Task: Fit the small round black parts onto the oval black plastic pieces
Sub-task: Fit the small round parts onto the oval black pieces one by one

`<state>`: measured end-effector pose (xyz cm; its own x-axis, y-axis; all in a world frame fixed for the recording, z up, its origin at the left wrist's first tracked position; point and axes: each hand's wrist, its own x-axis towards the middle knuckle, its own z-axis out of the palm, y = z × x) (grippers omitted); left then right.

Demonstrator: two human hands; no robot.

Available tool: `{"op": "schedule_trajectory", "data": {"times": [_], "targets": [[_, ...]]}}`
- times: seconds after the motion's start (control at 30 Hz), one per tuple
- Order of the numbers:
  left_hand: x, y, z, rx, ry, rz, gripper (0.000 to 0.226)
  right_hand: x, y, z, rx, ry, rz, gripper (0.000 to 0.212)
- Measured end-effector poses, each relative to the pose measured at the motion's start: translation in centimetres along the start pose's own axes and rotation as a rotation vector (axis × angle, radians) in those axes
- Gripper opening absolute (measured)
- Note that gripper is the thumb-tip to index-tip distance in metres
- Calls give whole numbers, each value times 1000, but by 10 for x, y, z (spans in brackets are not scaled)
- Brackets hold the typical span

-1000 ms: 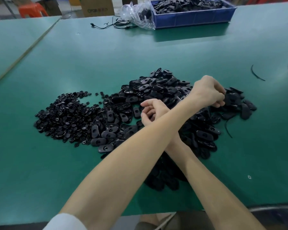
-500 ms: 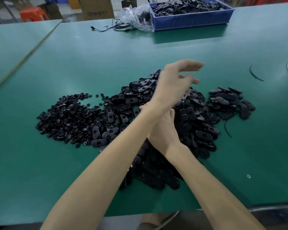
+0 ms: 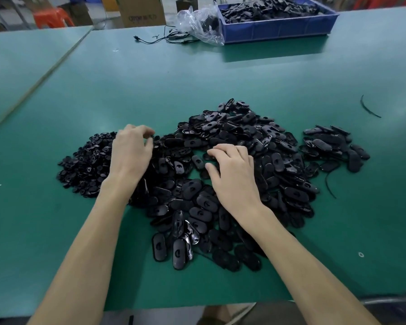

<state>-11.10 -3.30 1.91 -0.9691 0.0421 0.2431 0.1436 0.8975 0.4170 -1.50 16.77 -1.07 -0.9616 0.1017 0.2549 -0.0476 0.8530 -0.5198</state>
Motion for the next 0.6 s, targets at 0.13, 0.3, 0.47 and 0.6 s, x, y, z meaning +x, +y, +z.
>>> {"op": "schedule_trajectory", "data": {"times": [0.13,0.3,0.47,0.6], "targets": [[-1,6,5,83,-25,69,29,0,1,0,-31,-10,-7,37],[-4,6,10,75,-36,69,26,0,1,-2,-27,-9,-12,29],[-5,6,10,11,-1,9,16,0,1,-1,-18,1,-3,25],[-7,5,11,-19,31,2,13,0,2,-1,1,20,-1,26]]}}
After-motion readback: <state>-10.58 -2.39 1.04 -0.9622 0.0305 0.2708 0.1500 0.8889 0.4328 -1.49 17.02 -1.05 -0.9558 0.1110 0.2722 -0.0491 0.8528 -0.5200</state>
